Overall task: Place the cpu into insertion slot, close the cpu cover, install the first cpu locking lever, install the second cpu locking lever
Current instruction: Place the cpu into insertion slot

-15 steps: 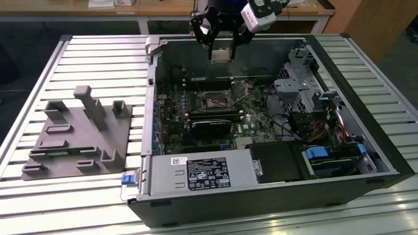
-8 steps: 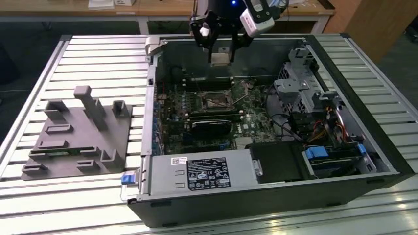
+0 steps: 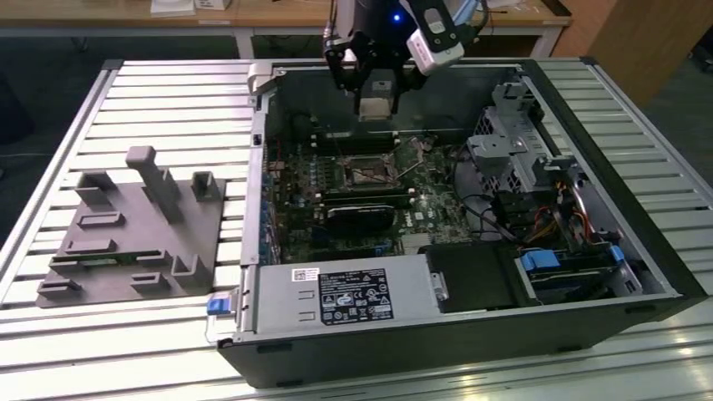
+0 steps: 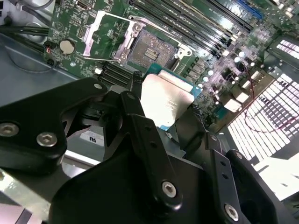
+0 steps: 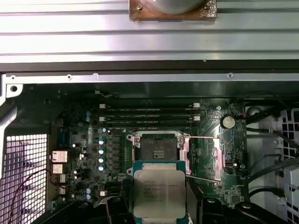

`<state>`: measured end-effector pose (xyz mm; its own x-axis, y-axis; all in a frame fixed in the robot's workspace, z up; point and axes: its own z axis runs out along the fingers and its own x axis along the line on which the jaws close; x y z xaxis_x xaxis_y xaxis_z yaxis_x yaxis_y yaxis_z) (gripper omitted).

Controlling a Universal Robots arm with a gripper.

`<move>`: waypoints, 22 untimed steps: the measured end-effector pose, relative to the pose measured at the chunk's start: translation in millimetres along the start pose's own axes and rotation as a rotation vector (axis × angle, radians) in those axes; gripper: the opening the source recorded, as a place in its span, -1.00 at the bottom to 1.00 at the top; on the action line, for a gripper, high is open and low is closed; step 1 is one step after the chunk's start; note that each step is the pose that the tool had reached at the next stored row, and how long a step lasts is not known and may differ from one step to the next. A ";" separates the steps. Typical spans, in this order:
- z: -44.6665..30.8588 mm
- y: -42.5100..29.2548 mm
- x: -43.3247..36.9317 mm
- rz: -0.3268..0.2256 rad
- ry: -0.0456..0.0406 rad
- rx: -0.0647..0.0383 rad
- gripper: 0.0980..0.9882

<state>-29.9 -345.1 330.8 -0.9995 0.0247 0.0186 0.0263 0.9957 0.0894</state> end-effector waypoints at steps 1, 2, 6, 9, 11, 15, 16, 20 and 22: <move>1.8 -0.2 0.0 0.000 0.0000 0.000 -0.01; 3.6 -0.3 0.0 0.000 0.0000 0.000 -0.01; 10.9 -1.0 0.0 0.000 -0.0001 0.000 -0.01; 16.3 -1.5 0.1 0.000 -0.0002 0.000 -0.01; 20.1 -1.8 0.1 0.000 -0.0002 0.000 -0.01; 27.3 -1.9 0.5 0.000 -0.0003 0.000 -0.01; 29.1 -1.9 0.4 0.000 -0.0003 0.000 -0.01; 36.4 -2.0 0.5 0.000 -0.0002 0.000 -0.01; 40.0 -2.3 0.6 0.000 -0.0003 0.000 -0.01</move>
<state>-31.2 -343.9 290.8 -0.9995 0.0248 0.0183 0.0264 0.9957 0.0892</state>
